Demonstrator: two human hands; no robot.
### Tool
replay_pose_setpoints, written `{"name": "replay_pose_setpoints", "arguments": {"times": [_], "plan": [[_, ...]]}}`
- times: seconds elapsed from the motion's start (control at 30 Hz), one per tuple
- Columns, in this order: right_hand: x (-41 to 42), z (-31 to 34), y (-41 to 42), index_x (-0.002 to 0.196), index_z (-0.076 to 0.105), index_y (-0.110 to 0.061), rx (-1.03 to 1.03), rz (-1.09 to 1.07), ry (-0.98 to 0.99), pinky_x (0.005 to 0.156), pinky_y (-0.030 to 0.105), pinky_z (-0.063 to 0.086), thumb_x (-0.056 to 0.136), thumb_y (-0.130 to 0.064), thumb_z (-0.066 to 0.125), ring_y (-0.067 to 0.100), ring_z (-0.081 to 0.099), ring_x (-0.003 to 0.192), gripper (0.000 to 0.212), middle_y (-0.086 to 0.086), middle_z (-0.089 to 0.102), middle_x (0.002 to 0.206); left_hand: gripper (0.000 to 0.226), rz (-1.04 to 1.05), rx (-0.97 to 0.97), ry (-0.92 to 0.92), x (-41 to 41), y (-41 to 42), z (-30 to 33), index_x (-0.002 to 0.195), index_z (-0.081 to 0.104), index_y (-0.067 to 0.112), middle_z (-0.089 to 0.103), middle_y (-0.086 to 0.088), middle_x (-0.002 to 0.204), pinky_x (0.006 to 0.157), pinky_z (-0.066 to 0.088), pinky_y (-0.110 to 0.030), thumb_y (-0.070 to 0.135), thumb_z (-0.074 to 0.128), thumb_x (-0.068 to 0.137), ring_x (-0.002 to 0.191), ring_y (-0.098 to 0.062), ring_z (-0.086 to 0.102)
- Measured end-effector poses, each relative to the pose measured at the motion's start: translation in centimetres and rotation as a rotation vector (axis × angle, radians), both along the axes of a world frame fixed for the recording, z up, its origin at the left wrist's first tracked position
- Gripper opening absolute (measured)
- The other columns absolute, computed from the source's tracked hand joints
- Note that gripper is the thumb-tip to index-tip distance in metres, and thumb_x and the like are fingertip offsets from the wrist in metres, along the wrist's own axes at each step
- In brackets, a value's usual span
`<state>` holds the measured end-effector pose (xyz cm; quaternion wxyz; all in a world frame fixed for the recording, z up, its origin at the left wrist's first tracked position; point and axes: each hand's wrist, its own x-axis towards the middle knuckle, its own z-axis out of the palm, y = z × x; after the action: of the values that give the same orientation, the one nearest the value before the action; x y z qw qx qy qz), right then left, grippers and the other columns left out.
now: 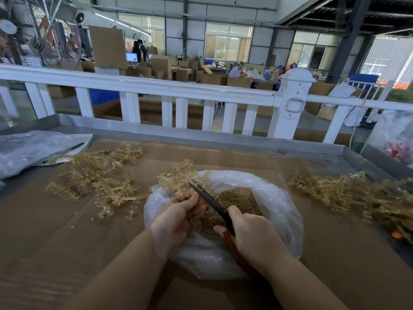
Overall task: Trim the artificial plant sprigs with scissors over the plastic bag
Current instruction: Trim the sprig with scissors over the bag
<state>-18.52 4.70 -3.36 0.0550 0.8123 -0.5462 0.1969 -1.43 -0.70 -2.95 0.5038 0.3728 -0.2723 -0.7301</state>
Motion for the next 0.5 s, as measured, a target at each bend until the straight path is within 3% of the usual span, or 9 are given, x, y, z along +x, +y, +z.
{"name": "replay_pose_setpoints", "arguments": {"times": [0.33,0.5], "plan": [[0.0,0.27,0.43,0.107,0.043,-0.023,0.008,-0.014,-0.026,0.063,0.024,0.044,0.094,-0.059,0.035,0.014,0.061,0.074,0.039,-0.006,0.061,0.082,0.013,0.034,0.005,0.0,-0.48,0.24,0.12,0.079,0.058,0.006,0.065,-0.004,0.061,0.057,0.057,-0.019,-0.001,0.056,0.089,0.051,-0.01,0.064],[0.02,0.2,0.17,0.107,0.044,-0.023,0.004,-0.015,-0.001,0.065,0.025,0.047,0.096,-0.057,0.031,0.014,0.062,0.075,0.038,-0.005,0.063,0.084,0.009,0.043,0.022,-0.004,-0.41,0.25,0.1,0.083,0.058,0.004,0.064,-0.009,0.075,0.058,0.057,-0.02,-0.001,0.057,0.089,0.054,-0.012,0.065]]}}
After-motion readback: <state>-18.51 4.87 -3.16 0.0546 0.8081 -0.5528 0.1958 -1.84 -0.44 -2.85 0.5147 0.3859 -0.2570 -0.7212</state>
